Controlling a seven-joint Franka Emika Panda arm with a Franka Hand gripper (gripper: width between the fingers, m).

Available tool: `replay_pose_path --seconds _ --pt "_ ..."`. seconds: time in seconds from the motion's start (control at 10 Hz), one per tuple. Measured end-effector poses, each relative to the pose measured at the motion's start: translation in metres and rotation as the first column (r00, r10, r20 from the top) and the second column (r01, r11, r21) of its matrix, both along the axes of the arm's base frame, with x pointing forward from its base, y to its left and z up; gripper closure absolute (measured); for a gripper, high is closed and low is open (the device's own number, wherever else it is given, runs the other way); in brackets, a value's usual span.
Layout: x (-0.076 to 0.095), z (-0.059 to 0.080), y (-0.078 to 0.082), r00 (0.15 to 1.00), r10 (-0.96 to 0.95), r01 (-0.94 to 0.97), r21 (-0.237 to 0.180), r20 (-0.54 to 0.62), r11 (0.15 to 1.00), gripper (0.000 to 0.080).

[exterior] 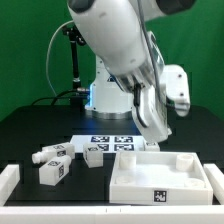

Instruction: Assemble one leg

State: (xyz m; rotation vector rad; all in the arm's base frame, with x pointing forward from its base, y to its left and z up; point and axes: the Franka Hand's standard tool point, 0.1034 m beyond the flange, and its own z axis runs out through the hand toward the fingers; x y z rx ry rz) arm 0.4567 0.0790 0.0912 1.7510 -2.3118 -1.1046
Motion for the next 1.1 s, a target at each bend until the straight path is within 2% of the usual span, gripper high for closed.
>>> replay_pose_path --seconds 0.1,0.2,0.7,0.8,0.9,1.1 --pt "-0.002 -0.013 0.004 1.000 0.011 -0.011 -0.004 -0.022 1.000 0.0150" --pt "0.000 -0.016 0.003 1.000 0.012 -0.012 -0.006 -0.022 1.000 0.0150" --pt "0.000 -0.016 0.002 1.000 0.010 -0.010 -0.007 -0.020 1.000 0.0150" --pt "0.007 -0.009 -0.005 0.999 0.019 -0.019 0.003 0.034 1.000 0.0150" --pt "0.012 -0.001 -0.011 0.997 0.002 -0.001 -0.013 0.082 1.000 0.0150" --pt "0.015 0.002 -0.020 0.971 -0.072 0.091 -0.072 0.227 0.993 0.0150"
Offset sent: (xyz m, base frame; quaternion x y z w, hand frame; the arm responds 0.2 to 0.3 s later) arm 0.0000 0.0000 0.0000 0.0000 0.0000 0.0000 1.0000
